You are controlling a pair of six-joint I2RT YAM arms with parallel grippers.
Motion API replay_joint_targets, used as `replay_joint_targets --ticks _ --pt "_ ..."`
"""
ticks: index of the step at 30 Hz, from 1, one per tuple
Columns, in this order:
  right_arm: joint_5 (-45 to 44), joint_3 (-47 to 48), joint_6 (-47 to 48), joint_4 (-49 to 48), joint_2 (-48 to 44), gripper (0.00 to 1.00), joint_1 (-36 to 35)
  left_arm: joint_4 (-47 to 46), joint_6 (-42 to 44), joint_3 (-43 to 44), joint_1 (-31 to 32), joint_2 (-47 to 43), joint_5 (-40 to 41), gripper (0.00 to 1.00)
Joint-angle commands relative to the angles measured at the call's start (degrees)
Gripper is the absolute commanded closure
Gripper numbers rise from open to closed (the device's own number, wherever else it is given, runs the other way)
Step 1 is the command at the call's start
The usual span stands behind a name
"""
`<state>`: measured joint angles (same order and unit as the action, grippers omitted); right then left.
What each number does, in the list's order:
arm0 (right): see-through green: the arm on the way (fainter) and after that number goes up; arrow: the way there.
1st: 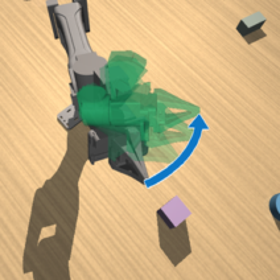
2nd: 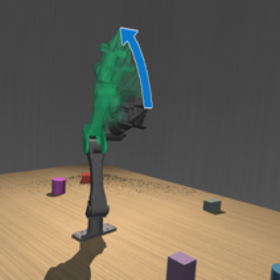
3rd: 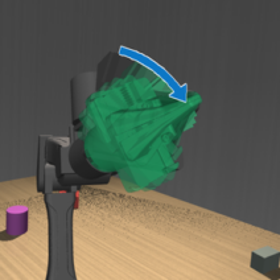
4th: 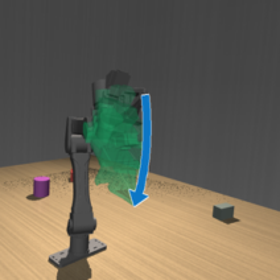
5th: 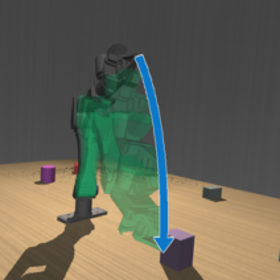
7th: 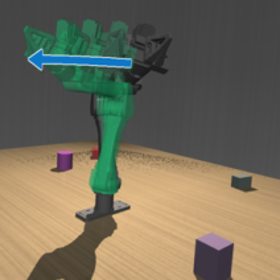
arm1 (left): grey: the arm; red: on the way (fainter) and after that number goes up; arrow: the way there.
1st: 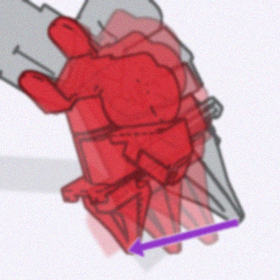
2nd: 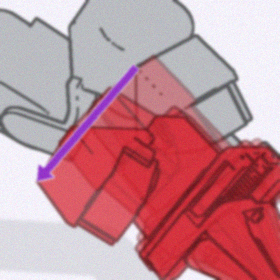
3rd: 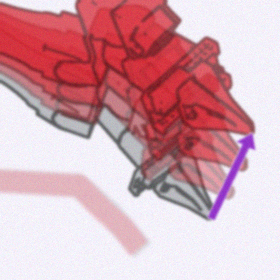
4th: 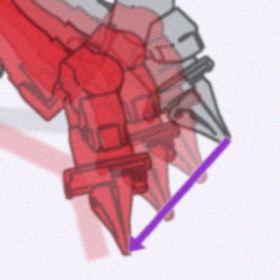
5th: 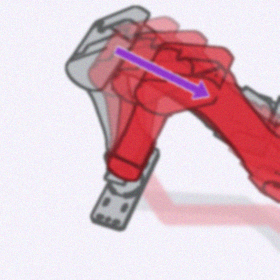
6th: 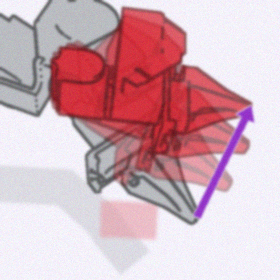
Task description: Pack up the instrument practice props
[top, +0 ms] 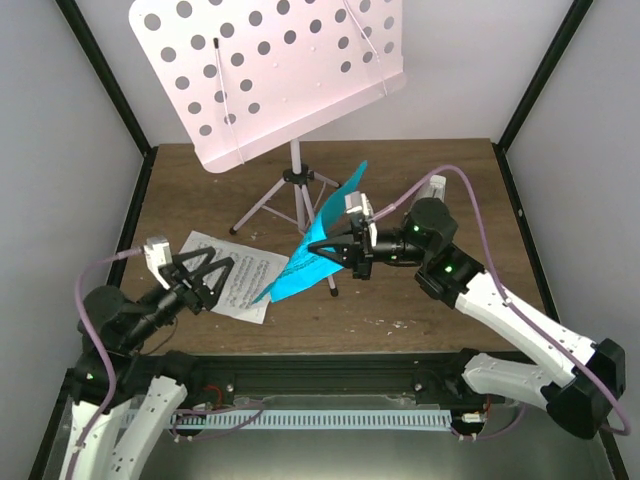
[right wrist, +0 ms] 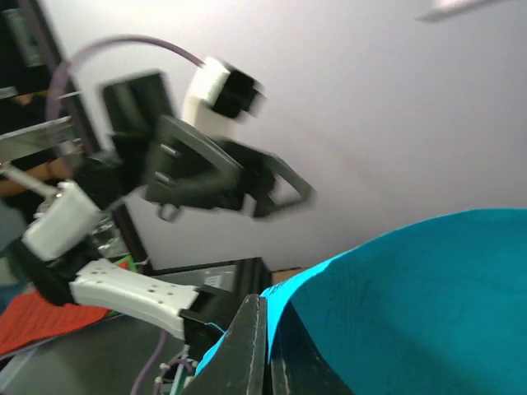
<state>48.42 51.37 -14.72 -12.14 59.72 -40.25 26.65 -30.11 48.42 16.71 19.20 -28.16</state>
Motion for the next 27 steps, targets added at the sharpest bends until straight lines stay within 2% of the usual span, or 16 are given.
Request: replay_joint_targets --ticks 1,8,12,14,19,27 --pt "4.7 7.9 5.9 3.2 2.5 0.99 -5.3 1.5 -10.6 -7.9 0.1 -6.5 5.0 0.14" --pt "4.7 10.8 11.4 10.6 4.8 0.99 -7.1 -1.3 -17.3 -15.5 0.1 -12.4 7.5 0.14" --pt "-0.8 8.7 14.5 16.7 3.1 0.99 -7.0 -3.4 -18.1 -17.8 0.1 -11.3 6.3 0.14" --pt "-5.9 5.1 15.3 16.8 1.5 0.99 -6.7 -4.4 -17.8 -18.5 0.1 -10.8 6.0 0.14" --pt "-19.3 -2.7 11.5 16.2 -1.4 0.99 -2.0 -12.0 -19.3 -22.6 0.1 -5.3 2.0 0.14" --pt "-30.1 -6.9 3.5 17.6 -1.0 0.99 4.9 -31.4 -19.8 -26.8 0.2 12.5 -7.9 0.15"
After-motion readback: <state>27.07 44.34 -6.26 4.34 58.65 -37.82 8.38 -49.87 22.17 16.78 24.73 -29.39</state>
